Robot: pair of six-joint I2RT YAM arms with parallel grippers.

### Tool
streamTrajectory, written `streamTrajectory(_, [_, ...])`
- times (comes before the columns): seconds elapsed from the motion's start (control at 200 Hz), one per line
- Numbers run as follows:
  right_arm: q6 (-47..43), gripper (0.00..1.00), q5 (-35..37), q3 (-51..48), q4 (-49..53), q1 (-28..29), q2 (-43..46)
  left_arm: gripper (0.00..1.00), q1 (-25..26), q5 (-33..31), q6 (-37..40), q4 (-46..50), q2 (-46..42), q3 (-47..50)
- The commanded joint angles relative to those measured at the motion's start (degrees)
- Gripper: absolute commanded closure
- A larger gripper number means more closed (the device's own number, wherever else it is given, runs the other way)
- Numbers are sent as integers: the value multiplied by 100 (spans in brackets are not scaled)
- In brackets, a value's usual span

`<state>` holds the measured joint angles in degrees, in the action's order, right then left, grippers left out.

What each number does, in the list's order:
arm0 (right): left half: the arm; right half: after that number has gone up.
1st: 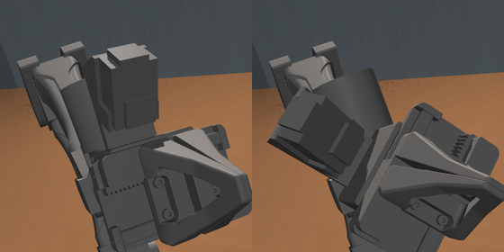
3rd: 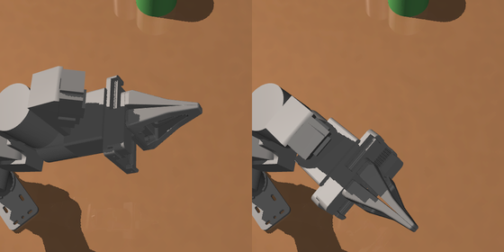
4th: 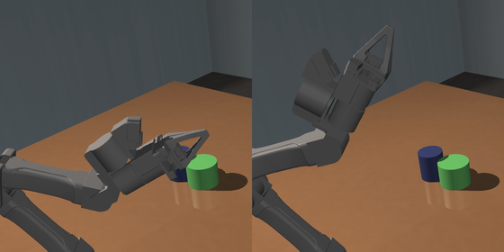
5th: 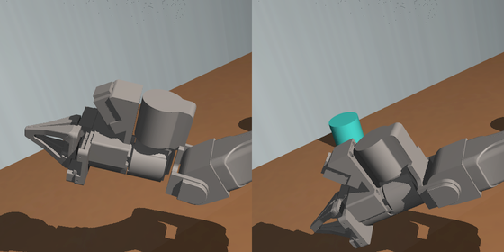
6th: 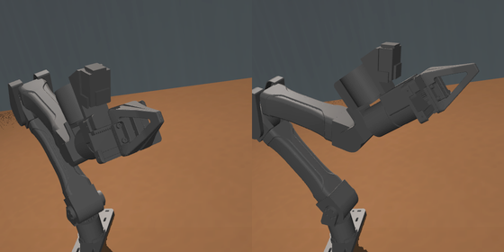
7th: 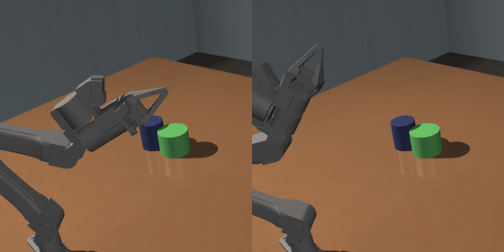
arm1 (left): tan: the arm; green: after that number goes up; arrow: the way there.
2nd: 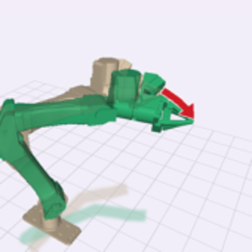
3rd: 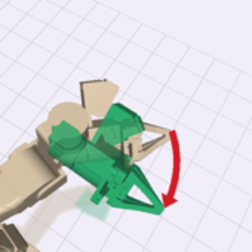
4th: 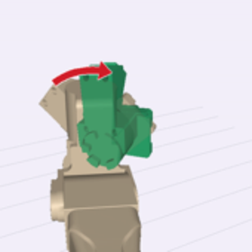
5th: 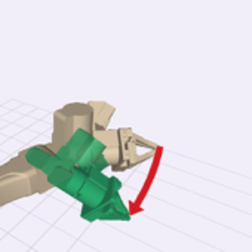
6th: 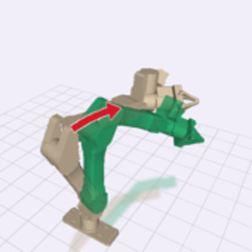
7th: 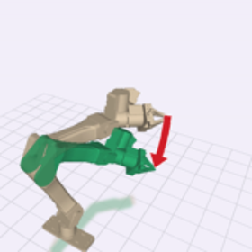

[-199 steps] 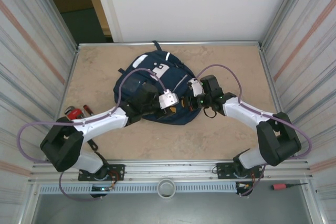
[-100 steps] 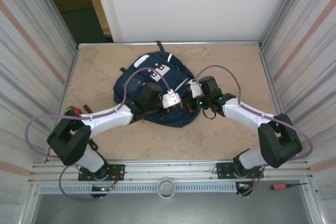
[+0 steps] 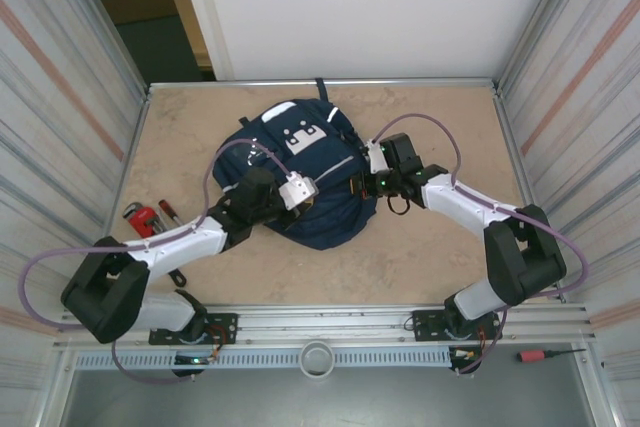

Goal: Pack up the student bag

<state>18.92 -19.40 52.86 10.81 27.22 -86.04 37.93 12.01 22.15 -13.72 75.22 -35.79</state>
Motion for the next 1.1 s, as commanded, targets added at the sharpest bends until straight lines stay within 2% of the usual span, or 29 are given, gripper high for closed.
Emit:
streamTrajectory(0.0, [-71, 100, 204, 181, 82, 121, -32, 77, -136, -365, -208, 104, -231, 63])
streamTrajectory(0.06, [-81, 100, 54, 169, 9, 197, 0, 62, -18, -240, -110, 328, -206, -84])
streamTrajectory(0.17, [-77, 100, -162, 112, -94, 301, 121, 46, 343, -287, 200, 570, -82, -347])
streamTrajectory(0.296, [-124, 100, -246, 69, -132, 462, 309, 40, 583, -276, 348, 675, 209, -649])
streamTrajectory(0.446, [-168, 100, -296, -2, -185, 640, 540, 40, 625, -318, 446, 781, 629, -1050])
streamTrajectory(0.526, [-169, 100, -317, -62, -227, 688, 630, 46, 621, -428, 517, 789, 792, -1177])
streamTrajectory(0.646, [-169, 100, -295, -133, -246, 728, 676, 66, 587, -449, 553, 726, 828, -1193])
streamTrajectory(0.766, [-178, 100, -171, -235, -188, 688, 622, 88, 437, -129, 506, 526, 661, -996])
streamTrajectory(0.837, [-188, 100, -49, -276, -101, 586, 585, 97, 226, 222, 413, 396, 516, -830])
streamTrajectory(0.977, [-33, 100, 178, -188, 282, 63, 372, 100, -300, 1108, 215, 268, 195, -554])
streamTrajectory(1.097, [112, 100, 138, 22, 439, -271, 118, 100, -576, 1543, 113, -50, -76, -232])
